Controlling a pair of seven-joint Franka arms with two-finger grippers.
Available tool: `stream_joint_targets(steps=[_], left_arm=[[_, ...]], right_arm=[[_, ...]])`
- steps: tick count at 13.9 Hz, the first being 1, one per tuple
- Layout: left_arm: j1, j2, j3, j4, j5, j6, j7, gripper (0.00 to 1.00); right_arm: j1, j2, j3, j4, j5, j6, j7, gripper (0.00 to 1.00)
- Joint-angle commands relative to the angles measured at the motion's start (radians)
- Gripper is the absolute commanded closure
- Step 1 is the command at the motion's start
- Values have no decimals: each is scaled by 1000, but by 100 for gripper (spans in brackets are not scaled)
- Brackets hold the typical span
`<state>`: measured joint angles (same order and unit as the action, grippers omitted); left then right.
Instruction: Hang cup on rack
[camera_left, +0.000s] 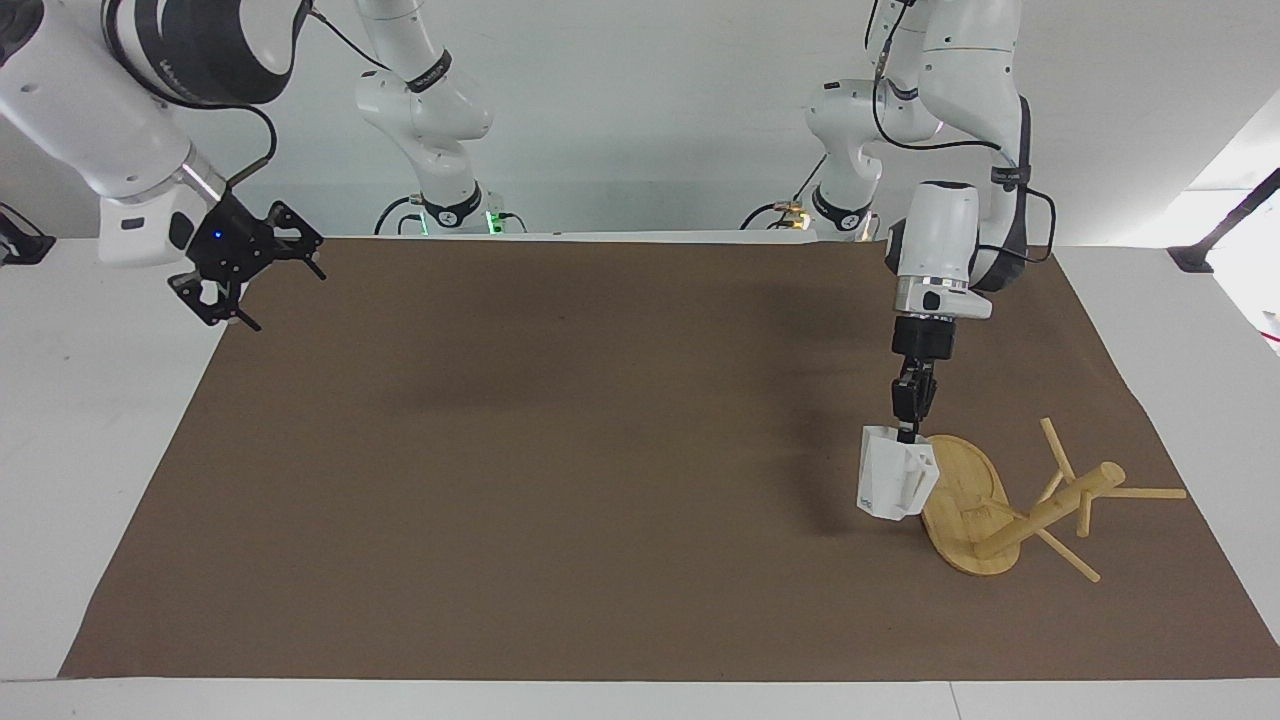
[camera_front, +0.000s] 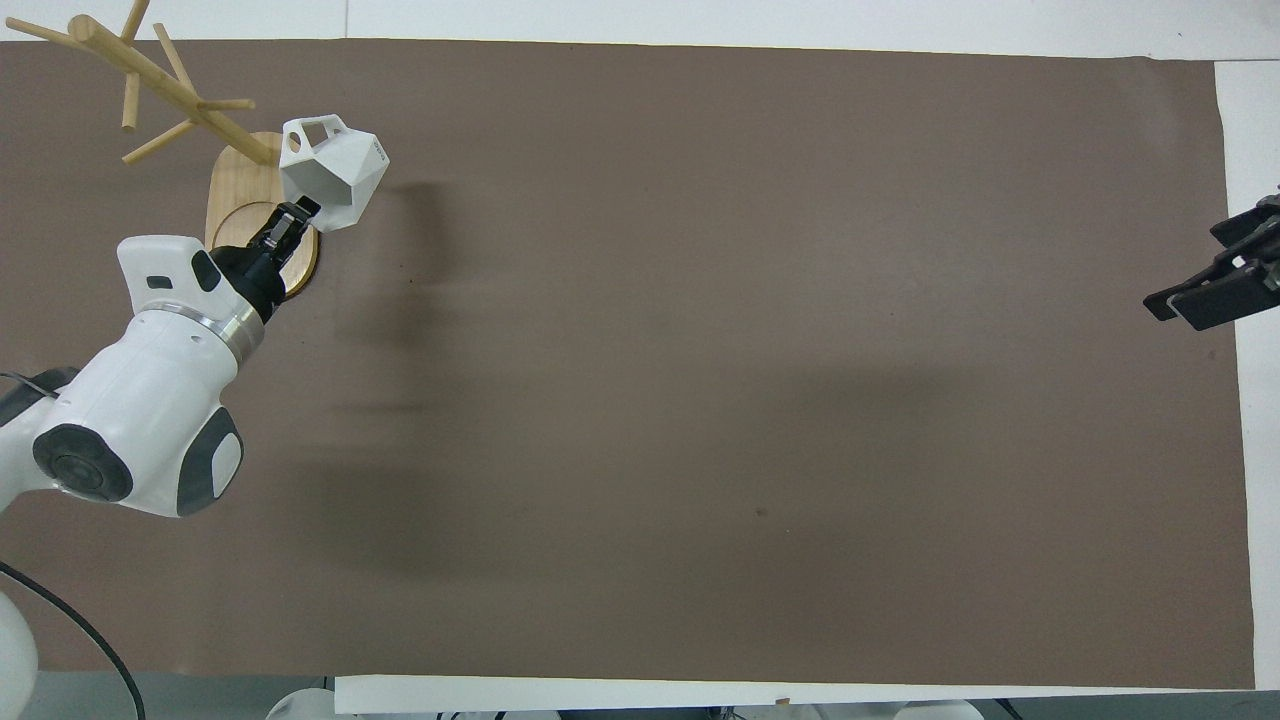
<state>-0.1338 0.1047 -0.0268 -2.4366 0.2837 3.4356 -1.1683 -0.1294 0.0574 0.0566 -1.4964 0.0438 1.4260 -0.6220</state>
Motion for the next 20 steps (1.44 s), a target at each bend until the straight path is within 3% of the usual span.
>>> stream_joint_targets(steps=[1,5,14,18,19,20], left_arm=[[35,16,-13,37,25,19,1,100],[52,27,-16,53,23,13,-5,100],[109,73,-22,108,20,-7,-40,100],[131,72,-22,114,19,-33,-45,99],[134,67,-21,114,19,-83,-44,82],[135,63,-19,123,19,-132,-44,58]], right_arm=[[158,-10,-148,16,-30,-79,268,1],[169,-116,-173,-94,-36,-76,542,1],[142,-131,-190,-134,-77,-44,553,1],[146,-102,-189,-136,-65,-50,545,1],[149,-102,-182,-136,-64,-47,544,1],[149,-102,-179,-136,-62,-47,544,1]])
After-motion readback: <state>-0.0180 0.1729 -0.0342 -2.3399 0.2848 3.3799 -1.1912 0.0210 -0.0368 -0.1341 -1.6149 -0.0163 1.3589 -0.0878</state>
